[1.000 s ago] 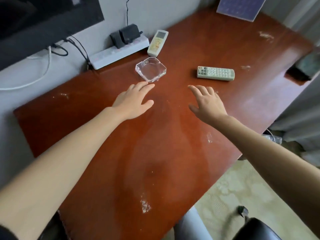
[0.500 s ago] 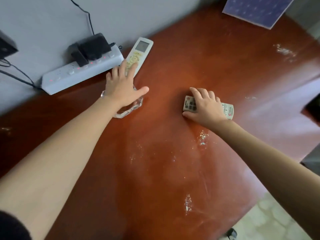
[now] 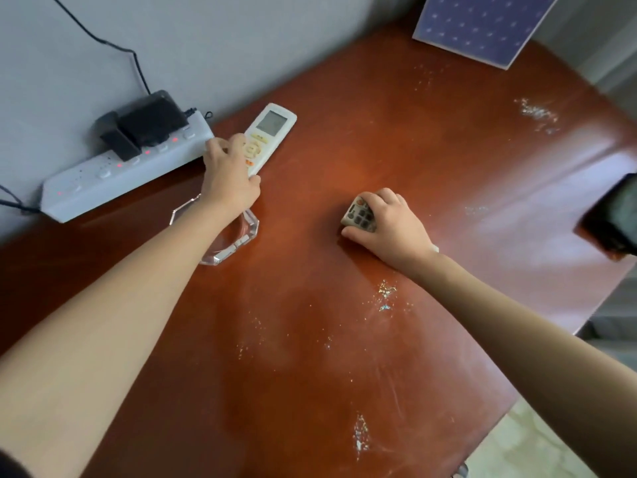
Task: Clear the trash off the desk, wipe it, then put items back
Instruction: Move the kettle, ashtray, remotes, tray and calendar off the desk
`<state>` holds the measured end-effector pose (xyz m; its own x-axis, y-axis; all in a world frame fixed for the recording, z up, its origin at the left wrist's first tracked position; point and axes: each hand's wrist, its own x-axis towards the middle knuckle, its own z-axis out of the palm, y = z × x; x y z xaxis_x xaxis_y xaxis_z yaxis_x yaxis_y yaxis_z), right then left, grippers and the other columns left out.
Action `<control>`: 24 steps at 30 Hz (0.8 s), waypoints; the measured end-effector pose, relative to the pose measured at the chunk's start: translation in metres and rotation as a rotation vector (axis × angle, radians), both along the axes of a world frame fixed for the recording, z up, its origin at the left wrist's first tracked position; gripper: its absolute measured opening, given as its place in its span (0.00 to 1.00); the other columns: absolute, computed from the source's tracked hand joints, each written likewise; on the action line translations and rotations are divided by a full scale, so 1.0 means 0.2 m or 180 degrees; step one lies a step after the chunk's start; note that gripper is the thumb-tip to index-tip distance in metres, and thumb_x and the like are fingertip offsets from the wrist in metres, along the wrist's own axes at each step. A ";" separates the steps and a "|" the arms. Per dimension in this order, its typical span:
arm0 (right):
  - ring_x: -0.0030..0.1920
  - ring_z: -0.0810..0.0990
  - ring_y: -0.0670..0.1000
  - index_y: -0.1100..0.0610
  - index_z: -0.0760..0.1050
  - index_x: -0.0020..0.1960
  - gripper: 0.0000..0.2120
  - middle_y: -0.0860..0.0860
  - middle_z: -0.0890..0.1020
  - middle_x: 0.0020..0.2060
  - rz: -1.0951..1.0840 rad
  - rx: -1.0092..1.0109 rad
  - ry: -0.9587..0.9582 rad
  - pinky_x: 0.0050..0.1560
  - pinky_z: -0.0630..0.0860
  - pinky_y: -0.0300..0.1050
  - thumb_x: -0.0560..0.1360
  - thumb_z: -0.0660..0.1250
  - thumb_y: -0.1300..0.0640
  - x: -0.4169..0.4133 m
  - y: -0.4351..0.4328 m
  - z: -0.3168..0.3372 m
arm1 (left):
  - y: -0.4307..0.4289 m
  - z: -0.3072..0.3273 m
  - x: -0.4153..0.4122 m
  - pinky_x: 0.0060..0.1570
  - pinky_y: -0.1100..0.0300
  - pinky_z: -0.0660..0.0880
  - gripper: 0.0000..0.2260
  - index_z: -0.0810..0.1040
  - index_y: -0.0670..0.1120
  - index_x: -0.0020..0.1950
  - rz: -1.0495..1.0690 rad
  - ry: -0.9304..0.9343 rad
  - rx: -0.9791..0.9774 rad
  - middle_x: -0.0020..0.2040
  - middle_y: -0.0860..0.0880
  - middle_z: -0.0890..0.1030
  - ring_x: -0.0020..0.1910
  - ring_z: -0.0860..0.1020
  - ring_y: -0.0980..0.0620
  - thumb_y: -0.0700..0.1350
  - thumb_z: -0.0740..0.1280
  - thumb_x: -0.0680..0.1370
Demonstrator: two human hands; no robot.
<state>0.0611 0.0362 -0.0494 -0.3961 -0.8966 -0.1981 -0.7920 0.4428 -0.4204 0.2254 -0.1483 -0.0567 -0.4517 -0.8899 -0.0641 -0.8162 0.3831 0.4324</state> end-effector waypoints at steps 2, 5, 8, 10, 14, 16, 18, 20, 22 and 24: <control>0.61 0.67 0.54 0.54 0.68 0.67 0.29 0.52 0.71 0.58 -0.0016 -0.0044 -0.0040 0.57 0.71 0.50 0.71 0.68 0.42 0.02 0.00 0.03 | 0.02 0.02 0.00 0.66 0.50 0.59 0.32 0.55 0.39 0.74 -0.0042 -0.0040 0.0059 0.70 0.38 0.64 0.67 0.61 0.38 0.39 0.66 0.74; 0.60 0.68 0.53 0.54 0.68 0.67 0.30 0.52 0.72 0.57 0.0024 -0.0117 -0.0024 0.57 0.71 0.51 0.71 0.68 0.42 0.07 0.01 0.07 | 0.07 0.07 0.01 0.65 0.50 0.60 0.32 0.53 0.40 0.75 -0.0256 0.0149 0.0030 0.70 0.40 0.67 0.67 0.62 0.39 0.38 0.65 0.75; 0.60 0.68 0.53 0.54 0.68 0.67 0.29 0.52 0.72 0.56 0.0011 -0.0234 -0.0052 0.56 0.72 0.50 0.70 0.69 0.42 0.14 0.02 0.11 | 0.12 0.11 0.09 0.63 0.50 0.61 0.29 0.59 0.42 0.74 -0.0598 0.0236 -0.0091 0.68 0.41 0.69 0.65 0.63 0.40 0.40 0.65 0.75; 0.59 0.69 0.53 0.54 0.69 0.65 0.29 0.51 0.72 0.55 -0.0061 -0.0324 -0.0135 0.56 0.72 0.50 0.70 0.70 0.42 0.20 0.04 0.14 | 0.16 0.15 0.16 0.62 0.52 0.62 0.26 0.63 0.43 0.72 -0.0691 0.0324 -0.0094 0.67 0.43 0.70 0.65 0.63 0.42 0.41 0.66 0.75; 0.57 0.72 0.51 0.54 0.70 0.64 0.28 0.50 0.73 0.53 -0.0154 -0.0455 -0.0227 0.55 0.73 0.48 0.70 0.69 0.42 0.37 0.11 0.19 | 0.28 0.22 0.36 0.60 0.49 0.67 0.24 0.66 0.45 0.70 -0.0779 0.0415 -0.0051 0.66 0.44 0.71 0.63 0.64 0.44 0.42 0.66 0.74; 0.56 0.72 0.50 0.54 0.70 0.64 0.27 0.49 0.73 0.53 -0.0189 -0.0502 -0.0255 0.54 0.73 0.46 0.70 0.69 0.42 0.48 0.15 0.22 | 0.35 0.25 0.49 0.59 0.51 0.68 0.24 0.66 0.45 0.70 -0.0786 0.0485 -0.0017 0.66 0.45 0.71 0.63 0.64 0.45 0.42 0.67 0.74; 0.54 0.72 0.48 0.54 0.70 0.63 0.27 0.48 0.72 0.52 -0.0246 -0.0599 -0.0318 0.52 0.71 0.43 0.70 0.69 0.42 0.63 0.21 0.26 | 0.43 0.27 0.64 0.59 0.54 0.67 0.24 0.66 0.45 0.70 -0.0763 0.0602 -0.0008 0.66 0.45 0.71 0.63 0.65 0.46 0.42 0.68 0.74; 0.53 0.72 0.47 0.55 0.70 0.63 0.26 0.47 0.71 0.51 -0.0321 -0.0719 -0.0395 0.50 0.69 0.40 0.70 0.70 0.44 0.80 0.28 0.29 | 0.52 0.30 0.81 0.58 0.59 0.64 0.24 0.68 0.45 0.69 -0.0679 0.0734 -0.0022 0.65 0.45 0.72 0.62 0.65 0.46 0.43 0.68 0.74; 0.51 0.71 0.46 0.55 0.70 0.62 0.25 0.46 0.70 0.50 -0.0352 -0.0807 -0.0423 0.48 0.67 0.39 0.70 0.70 0.44 0.98 0.36 0.32 | 0.62 0.34 1.00 0.56 0.62 0.62 0.24 0.68 0.46 0.69 -0.0596 0.0806 -0.0023 0.64 0.46 0.72 0.62 0.66 0.47 0.43 0.68 0.74; 0.50 0.71 0.45 0.55 0.71 0.61 0.25 0.46 0.71 0.50 -0.0376 -0.0866 -0.0438 0.48 0.66 0.38 0.69 0.71 0.44 1.16 0.45 0.35 | 0.73 0.37 1.20 0.55 0.65 0.61 0.24 0.68 0.46 0.69 -0.0604 0.0784 -0.0061 0.64 0.46 0.72 0.61 0.66 0.48 0.43 0.68 0.74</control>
